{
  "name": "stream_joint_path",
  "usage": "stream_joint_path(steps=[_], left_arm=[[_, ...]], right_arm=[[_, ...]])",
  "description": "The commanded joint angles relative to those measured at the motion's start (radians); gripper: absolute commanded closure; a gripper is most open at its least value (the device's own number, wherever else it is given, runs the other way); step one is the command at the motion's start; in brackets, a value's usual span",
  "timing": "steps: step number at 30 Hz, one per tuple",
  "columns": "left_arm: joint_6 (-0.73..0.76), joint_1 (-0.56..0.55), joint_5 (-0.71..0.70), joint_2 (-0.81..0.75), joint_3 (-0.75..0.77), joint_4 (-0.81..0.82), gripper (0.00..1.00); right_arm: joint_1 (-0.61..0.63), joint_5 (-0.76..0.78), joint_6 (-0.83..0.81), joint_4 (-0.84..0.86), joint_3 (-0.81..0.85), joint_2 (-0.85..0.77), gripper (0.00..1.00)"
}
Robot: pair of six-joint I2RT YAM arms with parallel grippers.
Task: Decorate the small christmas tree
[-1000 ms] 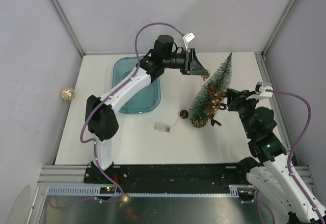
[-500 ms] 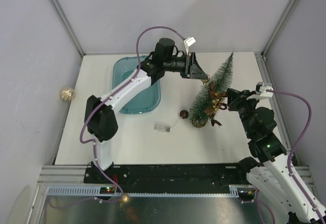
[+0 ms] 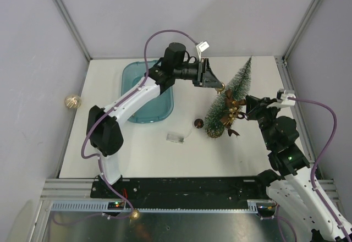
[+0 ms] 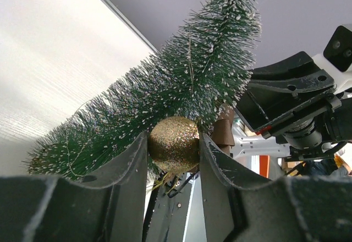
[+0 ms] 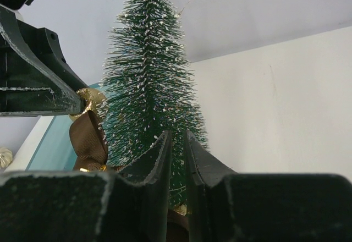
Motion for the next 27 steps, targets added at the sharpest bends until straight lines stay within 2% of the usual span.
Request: stream_joint_path(steps=[1,17,27], left_arm=[[-0.001,-0.007,0.029,-0.063,-0.019,0.034,0.83],[-0.001,-0.026,0.008,-0.015,0.057,0.049,0.84],[0.036,0.019,0.005,-0.025,0.063,0.049,0.84]], right_arm=[[0.004,0.022,-0.014,0.036,0.005,-0.013,0.81],[0.004,0.023,-0.017,0.037,0.005,-0.011,0.82],[0.001,0.026,-0.050,0.066,0.005,0.000,0.82]])
